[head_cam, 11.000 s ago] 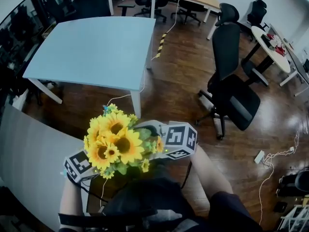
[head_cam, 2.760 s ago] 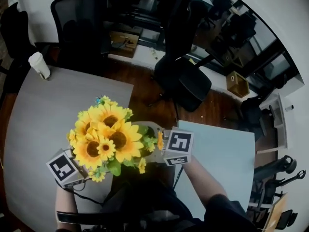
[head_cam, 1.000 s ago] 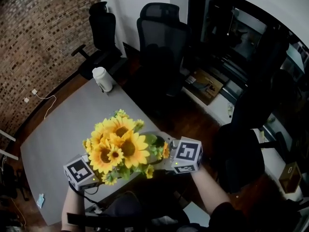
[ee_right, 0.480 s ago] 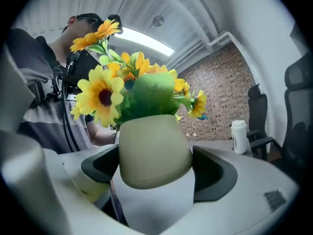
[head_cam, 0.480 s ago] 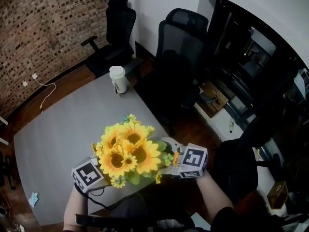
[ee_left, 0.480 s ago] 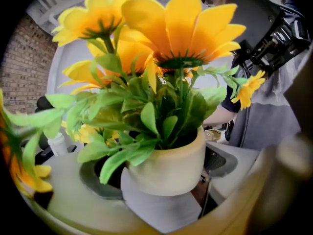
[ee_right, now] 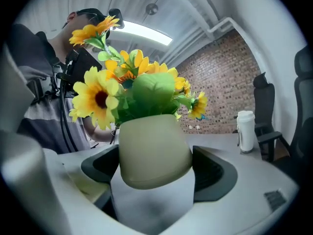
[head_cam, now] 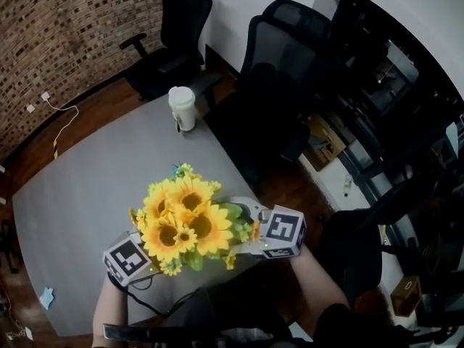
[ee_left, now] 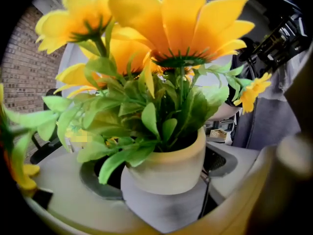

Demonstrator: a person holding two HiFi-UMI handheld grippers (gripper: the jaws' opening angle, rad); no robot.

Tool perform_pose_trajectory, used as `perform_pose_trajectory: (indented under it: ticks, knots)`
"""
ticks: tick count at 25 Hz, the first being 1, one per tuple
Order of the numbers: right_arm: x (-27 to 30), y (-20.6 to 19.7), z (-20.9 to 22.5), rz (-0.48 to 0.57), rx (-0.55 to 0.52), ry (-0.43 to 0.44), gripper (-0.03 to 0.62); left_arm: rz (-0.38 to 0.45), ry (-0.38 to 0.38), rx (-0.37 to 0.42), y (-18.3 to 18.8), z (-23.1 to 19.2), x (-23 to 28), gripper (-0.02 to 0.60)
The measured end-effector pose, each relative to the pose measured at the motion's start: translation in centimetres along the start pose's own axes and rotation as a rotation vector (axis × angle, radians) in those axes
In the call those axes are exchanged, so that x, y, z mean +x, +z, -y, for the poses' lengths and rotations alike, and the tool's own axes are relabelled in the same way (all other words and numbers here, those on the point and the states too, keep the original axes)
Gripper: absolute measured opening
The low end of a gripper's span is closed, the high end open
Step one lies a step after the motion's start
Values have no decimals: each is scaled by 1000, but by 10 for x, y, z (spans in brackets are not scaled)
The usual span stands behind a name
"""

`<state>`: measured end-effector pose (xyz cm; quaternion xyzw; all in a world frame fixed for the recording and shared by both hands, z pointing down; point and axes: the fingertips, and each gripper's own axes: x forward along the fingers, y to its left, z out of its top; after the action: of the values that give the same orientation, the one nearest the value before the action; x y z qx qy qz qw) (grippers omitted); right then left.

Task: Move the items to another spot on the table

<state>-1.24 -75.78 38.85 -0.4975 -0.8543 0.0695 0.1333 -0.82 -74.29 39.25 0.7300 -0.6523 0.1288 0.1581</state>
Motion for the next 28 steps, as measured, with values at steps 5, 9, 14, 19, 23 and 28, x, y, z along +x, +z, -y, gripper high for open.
perform_pose_trajectory:
  ticks: [5,9,14,19,23,28]
  knots:
    - [-6,-2,40,-13,9,57,469,-18,54,-49,-1,-32,25,499]
    - [-18,-6,72,-40,13,100,469,-36,101,-81,-1,-54,50,499]
    - [-27,-16,106,-98,-2,142,469,-77,165,-99,-7,-79,77,499]
    - [-23,-29,134,-111,21,138,468,-91,232,-94,-16,-103,88,497]
    - [-20,-43,150,-130,40,137,468,-107,228,-131,-31,-114,99,497]
    - [-20,-55,171,-169,49,96,468,-133,210,-102,-41,-131,113,497]
